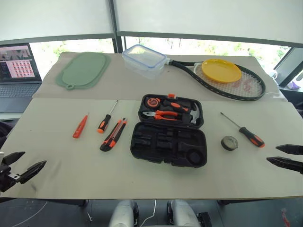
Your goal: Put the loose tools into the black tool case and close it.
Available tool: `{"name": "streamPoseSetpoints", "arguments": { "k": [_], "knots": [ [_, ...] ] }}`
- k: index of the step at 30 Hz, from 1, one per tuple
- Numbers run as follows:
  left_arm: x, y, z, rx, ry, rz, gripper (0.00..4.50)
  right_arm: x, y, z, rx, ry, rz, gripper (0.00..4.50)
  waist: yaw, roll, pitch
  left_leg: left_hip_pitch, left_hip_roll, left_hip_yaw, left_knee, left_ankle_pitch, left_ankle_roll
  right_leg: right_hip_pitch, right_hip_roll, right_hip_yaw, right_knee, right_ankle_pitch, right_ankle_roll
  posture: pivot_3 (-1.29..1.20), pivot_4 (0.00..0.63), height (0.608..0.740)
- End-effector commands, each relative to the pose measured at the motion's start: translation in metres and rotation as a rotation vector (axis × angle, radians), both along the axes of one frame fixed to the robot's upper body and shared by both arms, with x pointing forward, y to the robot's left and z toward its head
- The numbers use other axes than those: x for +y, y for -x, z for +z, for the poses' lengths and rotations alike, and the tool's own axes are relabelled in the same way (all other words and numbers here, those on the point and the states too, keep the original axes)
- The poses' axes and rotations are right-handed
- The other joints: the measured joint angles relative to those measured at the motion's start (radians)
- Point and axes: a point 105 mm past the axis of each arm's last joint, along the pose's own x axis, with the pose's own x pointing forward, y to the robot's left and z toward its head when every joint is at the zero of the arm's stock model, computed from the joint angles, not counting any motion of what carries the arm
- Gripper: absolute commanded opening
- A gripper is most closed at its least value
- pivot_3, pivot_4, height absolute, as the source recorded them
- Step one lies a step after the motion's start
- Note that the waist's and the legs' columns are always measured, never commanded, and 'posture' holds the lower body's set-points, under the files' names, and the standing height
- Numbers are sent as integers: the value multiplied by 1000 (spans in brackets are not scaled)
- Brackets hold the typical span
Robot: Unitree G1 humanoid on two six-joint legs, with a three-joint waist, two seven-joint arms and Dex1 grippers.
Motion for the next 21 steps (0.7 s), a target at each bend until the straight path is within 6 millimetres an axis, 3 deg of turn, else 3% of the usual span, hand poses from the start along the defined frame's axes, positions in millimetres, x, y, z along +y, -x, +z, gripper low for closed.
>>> {"name": "streamPoseSetpoints", "arguments": {
  "k": [1,4,7,11,17,20,21],
  "knots": [
    [1,-2,5,3,-76,4,4500,2,-4,13,-69,30,-11,4465,0,0,0,0,0,0,0,0,0,0,0,0,0,0,0,0,150,738],
    [-6,-13,9,6,-74,4,4500,8,-11,14,-132,94,-35,4465,2,0,0,0,0,0,0,0,0,0,0,0,0,0,0,0,150,738],
    [-25,-30,22,-2,-60,-36,4500,25,-21,30,-209,107,-16,4465,7,0,0,0,0,0,1,0,0,0,0,0,1,1,2,0,150,738],
    [-54,-64,45,-5,-61,-54,4500,76,-33,60,-304,64,88,4465,11,0,0,0,0,-1,1,0,-1,0,1,0,2,4,6,0,150,738],
    [-90,-106,51,91,-1,-50,4500,169,-29,83,-390,-8,317,4465,6,-1,0,-1,0,-2,0,0,-2,1,4,0,3,5,8,0,150,738],
    [-106,-128,47,120,24,-53,4500,204,-24,86,-413,-36,402,4465,7,-1,1,-2,-2,-2,1,0,-3,0,5,0,3,5,8,0,150,738],
    [-117,-137,44,130,72,-70,4500,199,-22,88,-416,-51,425,4465,9,-1,1,-2,-3,-2,1,0,-2,0,4,0,3,5,8,0,150,738]
  ]
}}
